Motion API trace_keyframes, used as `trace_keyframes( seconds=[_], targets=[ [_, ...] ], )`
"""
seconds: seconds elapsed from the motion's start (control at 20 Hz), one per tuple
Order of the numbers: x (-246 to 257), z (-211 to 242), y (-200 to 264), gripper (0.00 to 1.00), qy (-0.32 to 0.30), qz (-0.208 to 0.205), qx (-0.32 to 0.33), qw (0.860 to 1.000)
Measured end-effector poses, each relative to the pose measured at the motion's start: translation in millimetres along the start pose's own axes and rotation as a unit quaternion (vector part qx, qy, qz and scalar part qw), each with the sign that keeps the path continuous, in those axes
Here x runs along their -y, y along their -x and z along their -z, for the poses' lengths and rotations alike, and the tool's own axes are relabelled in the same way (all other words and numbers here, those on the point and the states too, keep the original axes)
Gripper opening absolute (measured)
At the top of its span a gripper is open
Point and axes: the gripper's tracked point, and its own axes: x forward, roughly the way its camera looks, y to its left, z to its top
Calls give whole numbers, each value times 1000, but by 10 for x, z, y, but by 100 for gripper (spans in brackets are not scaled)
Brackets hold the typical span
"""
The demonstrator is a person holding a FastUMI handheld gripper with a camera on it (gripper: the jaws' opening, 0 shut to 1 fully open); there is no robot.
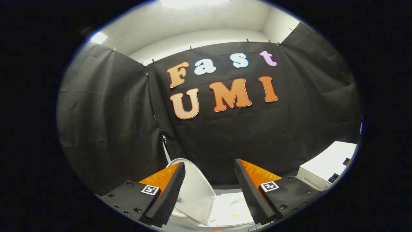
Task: Open the toilet lid.
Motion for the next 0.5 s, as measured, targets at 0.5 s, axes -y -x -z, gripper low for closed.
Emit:
trace_keyframes(
  seconds=[0.5],
  targets=[
    [960,-509,238,98,44,51,31,997]
  ],
)
